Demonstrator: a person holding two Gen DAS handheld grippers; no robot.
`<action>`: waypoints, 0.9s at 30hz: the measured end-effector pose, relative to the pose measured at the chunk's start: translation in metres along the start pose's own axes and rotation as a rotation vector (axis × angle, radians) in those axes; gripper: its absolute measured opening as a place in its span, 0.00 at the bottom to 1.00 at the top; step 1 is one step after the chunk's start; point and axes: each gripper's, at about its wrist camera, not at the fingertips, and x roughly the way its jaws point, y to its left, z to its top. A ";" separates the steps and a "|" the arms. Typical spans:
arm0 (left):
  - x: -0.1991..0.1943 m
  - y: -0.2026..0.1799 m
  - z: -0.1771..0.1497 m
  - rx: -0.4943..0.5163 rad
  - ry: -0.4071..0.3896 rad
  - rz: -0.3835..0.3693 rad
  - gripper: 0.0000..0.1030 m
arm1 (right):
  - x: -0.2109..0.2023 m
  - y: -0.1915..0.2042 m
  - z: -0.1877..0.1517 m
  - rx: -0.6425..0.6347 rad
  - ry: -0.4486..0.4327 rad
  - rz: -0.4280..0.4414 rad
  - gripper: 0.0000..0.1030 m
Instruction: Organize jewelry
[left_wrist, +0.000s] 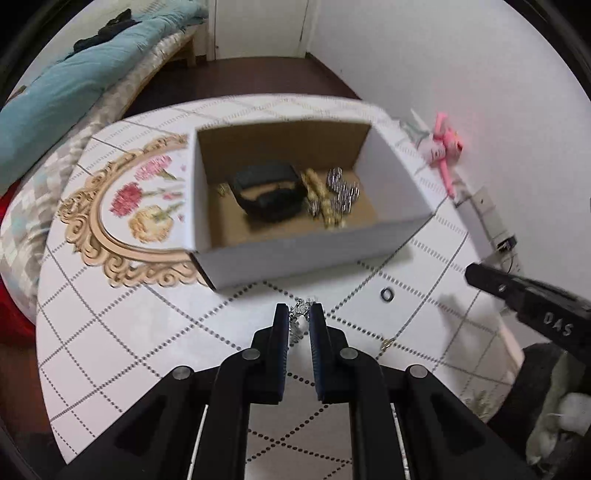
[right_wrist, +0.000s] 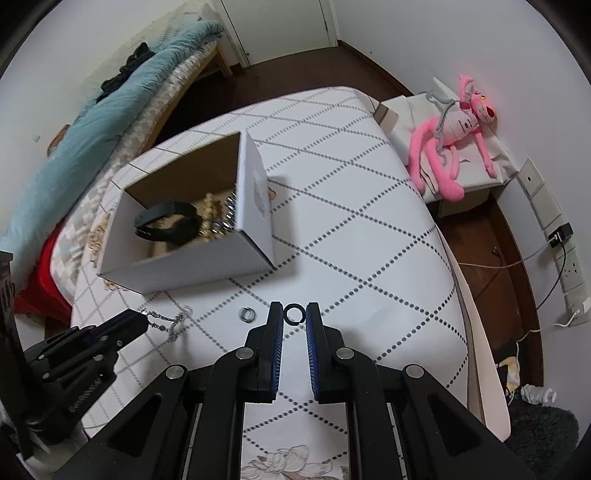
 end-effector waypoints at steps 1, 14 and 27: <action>-0.008 0.001 0.003 -0.007 -0.011 -0.012 0.08 | -0.003 0.001 0.002 -0.002 -0.006 0.008 0.12; -0.093 0.009 0.078 -0.019 -0.193 -0.092 0.08 | -0.050 0.048 0.065 -0.086 -0.084 0.118 0.12; -0.012 0.041 0.101 -0.122 0.034 -0.010 0.10 | 0.040 0.071 0.108 -0.160 0.151 0.029 0.13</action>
